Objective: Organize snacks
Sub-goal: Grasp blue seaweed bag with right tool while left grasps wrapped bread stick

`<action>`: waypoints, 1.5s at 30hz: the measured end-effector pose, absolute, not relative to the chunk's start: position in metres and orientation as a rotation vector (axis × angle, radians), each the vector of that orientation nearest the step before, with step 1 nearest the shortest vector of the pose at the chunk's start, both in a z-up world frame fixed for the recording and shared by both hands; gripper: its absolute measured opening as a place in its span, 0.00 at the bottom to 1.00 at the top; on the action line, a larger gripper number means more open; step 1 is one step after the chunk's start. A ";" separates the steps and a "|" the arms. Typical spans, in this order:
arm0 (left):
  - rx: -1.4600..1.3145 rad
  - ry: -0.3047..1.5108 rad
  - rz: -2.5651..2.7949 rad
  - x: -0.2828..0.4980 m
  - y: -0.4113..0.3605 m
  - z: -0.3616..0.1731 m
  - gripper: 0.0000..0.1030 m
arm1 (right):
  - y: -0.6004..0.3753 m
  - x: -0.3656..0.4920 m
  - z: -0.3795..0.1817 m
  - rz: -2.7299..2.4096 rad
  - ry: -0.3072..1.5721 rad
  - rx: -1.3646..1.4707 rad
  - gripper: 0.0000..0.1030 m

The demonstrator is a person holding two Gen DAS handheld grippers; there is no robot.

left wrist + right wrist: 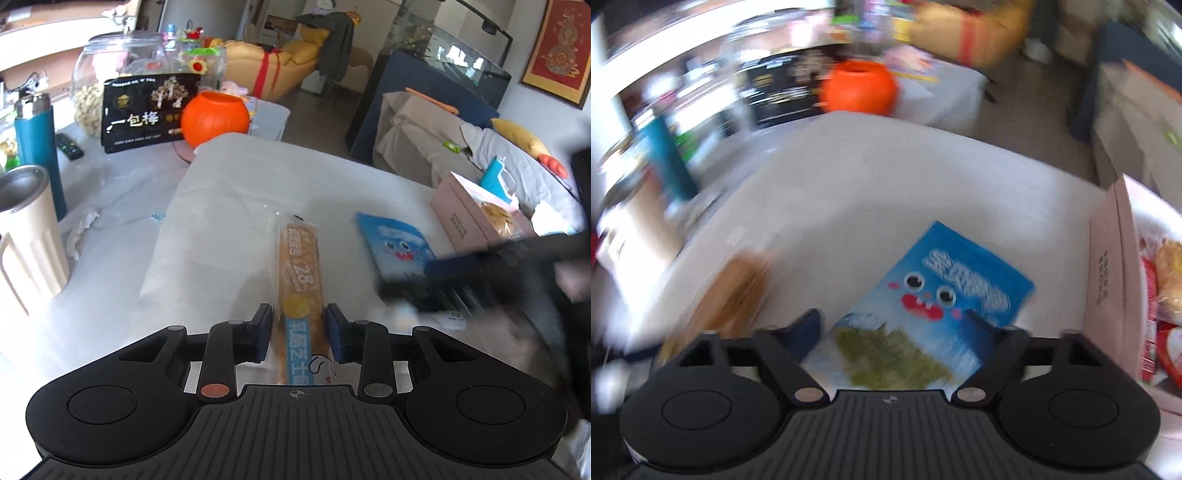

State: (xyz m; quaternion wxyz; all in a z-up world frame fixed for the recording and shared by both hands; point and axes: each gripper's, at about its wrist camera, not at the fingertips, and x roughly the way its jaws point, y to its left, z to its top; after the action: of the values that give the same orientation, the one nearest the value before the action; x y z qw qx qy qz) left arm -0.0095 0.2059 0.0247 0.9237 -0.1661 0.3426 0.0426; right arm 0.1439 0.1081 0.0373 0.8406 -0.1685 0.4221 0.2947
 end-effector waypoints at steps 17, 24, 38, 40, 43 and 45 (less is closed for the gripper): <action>-0.230 0.707 0.080 -0.001 0.173 0.033 0.34 | 0.032 0.109 0.055 0.777 0.778 -0.337 0.84; -0.223 0.709 0.071 -0.006 0.177 0.033 0.35 | 0.069 0.147 0.031 0.756 0.853 -0.306 0.85; -0.217 0.731 0.062 0.002 0.175 0.028 0.37 | 0.010 0.095 0.030 0.774 0.900 -0.325 0.79; -0.210 0.739 0.064 0.005 0.173 0.027 0.36 | -0.013 0.088 0.029 0.734 0.905 -0.302 0.79; -0.190 0.734 0.056 0.005 0.163 0.028 0.35 | -0.052 0.077 0.028 0.615 0.873 -0.272 0.80; -0.196 0.736 -0.008 0.006 0.154 0.031 0.34 | -0.075 0.071 0.026 0.549 0.858 -0.253 0.82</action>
State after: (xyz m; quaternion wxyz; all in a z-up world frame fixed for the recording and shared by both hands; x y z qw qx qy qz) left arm 0.0061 0.1536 0.0307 0.9283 -0.0959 0.3591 -0.0037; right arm 0.0712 -0.0749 0.0257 0.8654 -0.1206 0.4098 0.2620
